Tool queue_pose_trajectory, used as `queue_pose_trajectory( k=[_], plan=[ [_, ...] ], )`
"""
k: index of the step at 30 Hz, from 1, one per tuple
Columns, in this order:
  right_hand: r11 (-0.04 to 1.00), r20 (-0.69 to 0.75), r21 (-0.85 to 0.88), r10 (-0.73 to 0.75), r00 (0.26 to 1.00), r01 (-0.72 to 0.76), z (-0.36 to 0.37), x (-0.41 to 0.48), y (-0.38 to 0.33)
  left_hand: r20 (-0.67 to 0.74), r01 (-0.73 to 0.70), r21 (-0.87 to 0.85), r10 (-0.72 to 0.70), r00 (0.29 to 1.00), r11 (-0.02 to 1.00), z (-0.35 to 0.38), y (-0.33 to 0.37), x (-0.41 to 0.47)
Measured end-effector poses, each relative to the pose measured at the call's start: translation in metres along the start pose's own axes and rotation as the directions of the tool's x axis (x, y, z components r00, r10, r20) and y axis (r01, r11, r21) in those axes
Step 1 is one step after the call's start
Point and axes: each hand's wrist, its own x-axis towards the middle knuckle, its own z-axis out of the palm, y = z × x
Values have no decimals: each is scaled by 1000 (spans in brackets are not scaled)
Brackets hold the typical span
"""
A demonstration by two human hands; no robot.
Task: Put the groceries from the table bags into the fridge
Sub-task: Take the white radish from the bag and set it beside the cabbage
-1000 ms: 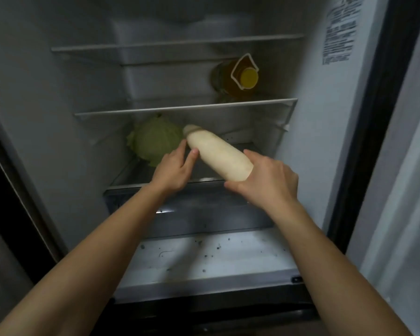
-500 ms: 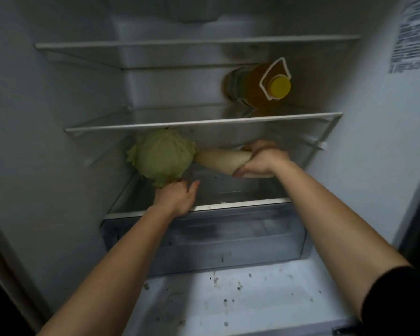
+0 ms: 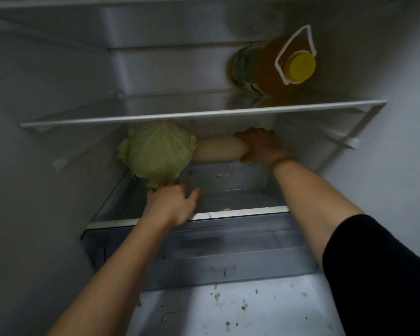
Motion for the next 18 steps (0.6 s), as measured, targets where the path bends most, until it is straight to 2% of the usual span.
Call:
queue_pose_trajectory(
  k=[6, 11, 13, 16, 18],
  plan=[
    [995, -16, 30, 94, 995, -93, 34, 17, -3, 6, 11, -23, -11, 1000, 1000, 1, 0, 1],
    [986, 102, 100, 121, 987, -131, 43, 13, -8, -17, 12, -42, -12, 1000, 999, -1, 1, -1],
    [981, 108, 138, 123, 987, -137, 40, 3, -8, -37, 10, -56, -12, 999, 998, -2, 1, -2],
    [962, 48, 215, 163, 985, -170, 31, -22, -16, -107, 24, -92, -34, 994, 996, -1, 0, -3],
    [939, -34, 281, 217, 975, -200, 23, -45, -24, -206, 15, -89, -34, 978, 996, -2, 0, -6]
  ],
)
